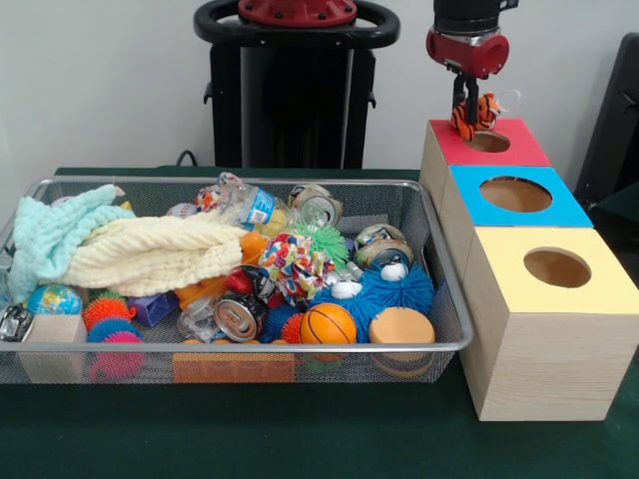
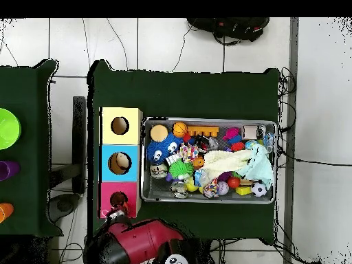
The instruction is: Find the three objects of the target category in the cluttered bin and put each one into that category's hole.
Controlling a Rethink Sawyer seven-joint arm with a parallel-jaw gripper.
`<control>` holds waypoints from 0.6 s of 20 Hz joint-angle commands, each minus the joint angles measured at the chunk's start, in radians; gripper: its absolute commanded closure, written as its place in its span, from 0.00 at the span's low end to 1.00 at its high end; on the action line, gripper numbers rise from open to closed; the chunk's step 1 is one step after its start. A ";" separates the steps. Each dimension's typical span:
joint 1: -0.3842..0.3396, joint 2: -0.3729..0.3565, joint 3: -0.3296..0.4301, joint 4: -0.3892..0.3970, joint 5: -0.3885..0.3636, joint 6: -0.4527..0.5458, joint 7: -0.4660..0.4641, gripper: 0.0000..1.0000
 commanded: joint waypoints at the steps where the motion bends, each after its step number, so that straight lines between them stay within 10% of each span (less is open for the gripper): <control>1: 0.021 0.054 0.010 -0.029 -0.029 -0.021 -0.024 1.00; 12: 0.039 0.085 -0.014 -0.066 -0.020 -0.018 -0.024 1.00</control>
